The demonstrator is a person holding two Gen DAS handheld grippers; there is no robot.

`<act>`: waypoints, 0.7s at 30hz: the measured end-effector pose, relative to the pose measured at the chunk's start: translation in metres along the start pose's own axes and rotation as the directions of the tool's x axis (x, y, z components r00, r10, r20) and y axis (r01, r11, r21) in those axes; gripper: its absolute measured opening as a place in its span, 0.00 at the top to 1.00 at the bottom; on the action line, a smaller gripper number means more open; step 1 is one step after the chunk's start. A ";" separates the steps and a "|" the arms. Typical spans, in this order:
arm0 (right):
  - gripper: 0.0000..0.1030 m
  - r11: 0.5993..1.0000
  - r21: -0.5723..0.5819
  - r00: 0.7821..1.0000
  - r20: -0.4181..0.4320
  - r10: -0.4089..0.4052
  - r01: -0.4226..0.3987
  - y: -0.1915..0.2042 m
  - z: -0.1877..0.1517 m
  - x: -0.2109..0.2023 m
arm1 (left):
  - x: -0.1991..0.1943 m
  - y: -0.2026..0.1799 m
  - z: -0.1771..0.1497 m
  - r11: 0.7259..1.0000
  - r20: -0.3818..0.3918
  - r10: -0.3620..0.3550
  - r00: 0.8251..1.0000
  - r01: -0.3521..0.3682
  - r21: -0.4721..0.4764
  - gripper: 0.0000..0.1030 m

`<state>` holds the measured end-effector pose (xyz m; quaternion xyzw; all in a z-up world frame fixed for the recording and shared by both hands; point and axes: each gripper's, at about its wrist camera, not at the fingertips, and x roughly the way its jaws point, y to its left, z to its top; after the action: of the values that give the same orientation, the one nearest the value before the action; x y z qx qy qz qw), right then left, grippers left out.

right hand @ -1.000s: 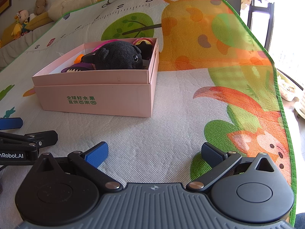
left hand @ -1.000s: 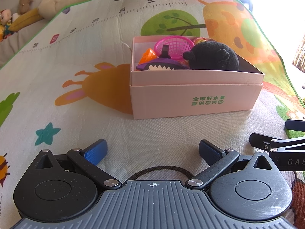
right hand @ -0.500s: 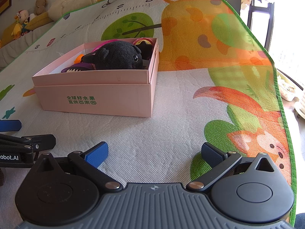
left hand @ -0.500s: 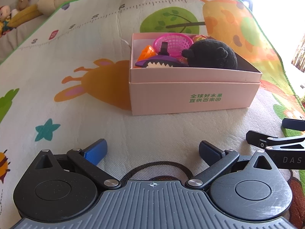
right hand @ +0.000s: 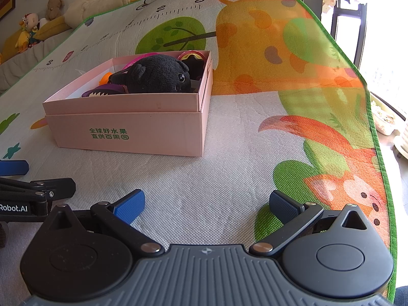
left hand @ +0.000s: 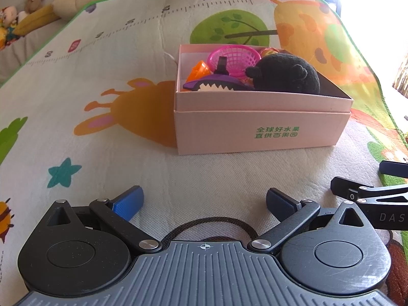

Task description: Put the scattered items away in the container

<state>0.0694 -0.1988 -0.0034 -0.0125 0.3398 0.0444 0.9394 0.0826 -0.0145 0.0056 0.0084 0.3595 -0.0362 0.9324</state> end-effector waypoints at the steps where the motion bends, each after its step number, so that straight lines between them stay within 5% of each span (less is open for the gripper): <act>1: 0.00 1.000 0.000 1.000 0.000 0.000 0.000 0.000 0.000 0.000 | 0.000 0.000 0.000 1.000 0.001 0.001 1.000 -0.001 0.001 0.00; 21: 0.00 1.000 0.000 1.000 0.000 0.000 0.000 0.000 0.000 0.000 | 0.001 -0.002 -0.001 1.000 0.008 0.013 1.000 -0.013 0.005 0.00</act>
<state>0.0693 -0.1989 -0.0031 -0.0125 0.3398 0.0445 0.9394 0.0824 -0.0161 0.0040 0.0127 0.3556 -0.0312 0.9340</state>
